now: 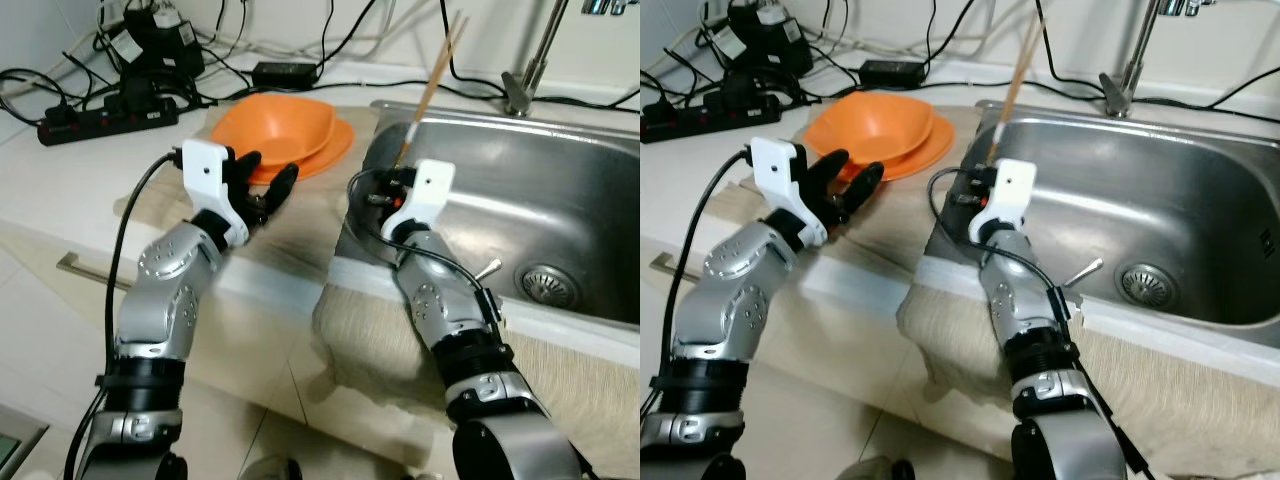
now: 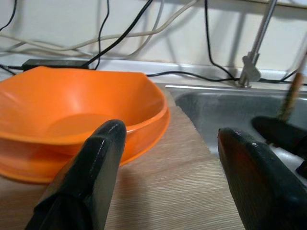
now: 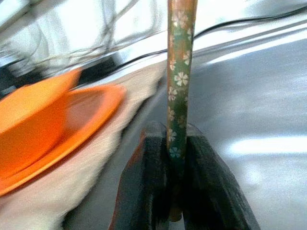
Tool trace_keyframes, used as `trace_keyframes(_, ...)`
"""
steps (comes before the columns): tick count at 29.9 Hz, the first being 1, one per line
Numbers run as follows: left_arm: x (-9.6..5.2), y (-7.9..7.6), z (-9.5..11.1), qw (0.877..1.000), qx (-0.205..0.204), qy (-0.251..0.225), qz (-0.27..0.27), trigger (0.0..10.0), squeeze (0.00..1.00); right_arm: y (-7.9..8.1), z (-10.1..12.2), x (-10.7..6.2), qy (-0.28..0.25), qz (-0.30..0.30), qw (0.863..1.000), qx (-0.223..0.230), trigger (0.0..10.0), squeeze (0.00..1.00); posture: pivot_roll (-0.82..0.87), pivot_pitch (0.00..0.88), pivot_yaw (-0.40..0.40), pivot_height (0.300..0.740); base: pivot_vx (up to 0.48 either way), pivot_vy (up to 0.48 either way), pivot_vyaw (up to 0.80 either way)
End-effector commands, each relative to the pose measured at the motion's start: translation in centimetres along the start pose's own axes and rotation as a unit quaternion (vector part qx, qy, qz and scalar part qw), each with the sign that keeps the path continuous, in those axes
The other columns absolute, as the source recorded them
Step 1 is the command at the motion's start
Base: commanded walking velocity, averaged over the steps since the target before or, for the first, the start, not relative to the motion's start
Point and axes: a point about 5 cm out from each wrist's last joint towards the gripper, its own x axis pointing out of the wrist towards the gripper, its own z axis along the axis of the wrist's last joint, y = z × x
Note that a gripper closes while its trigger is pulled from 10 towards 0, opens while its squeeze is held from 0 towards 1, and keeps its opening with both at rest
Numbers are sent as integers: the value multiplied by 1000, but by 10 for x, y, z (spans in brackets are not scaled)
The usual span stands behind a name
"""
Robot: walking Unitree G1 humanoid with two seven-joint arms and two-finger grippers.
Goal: Kitchen organization
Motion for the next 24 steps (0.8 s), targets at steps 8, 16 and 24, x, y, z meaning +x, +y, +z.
trace_keyframes(8, -3, 4, -1, 1000, 4, 18, 12, 10000, 0, -16, -4, 14, 55, -98, 993, 19, 0, 0, 86, 0, 89, 740, 0, 0, 0)
trace_keyframes(16, -1, 7, -4, 999, 16, 30, 22, 10000, 0, -54, -20, 12, 163, -161, 961, -156, 0, 0, 84, 0, 64, 740, 0, 0, 0)
trace_keyframes(24, -1, 11, -6, 999, 23, 34, 33, 10000, 0, -89, -35, -3, 225, -154, 908, -319, 0, 0, 81, 0, 45, 740, 0, 0, 0)
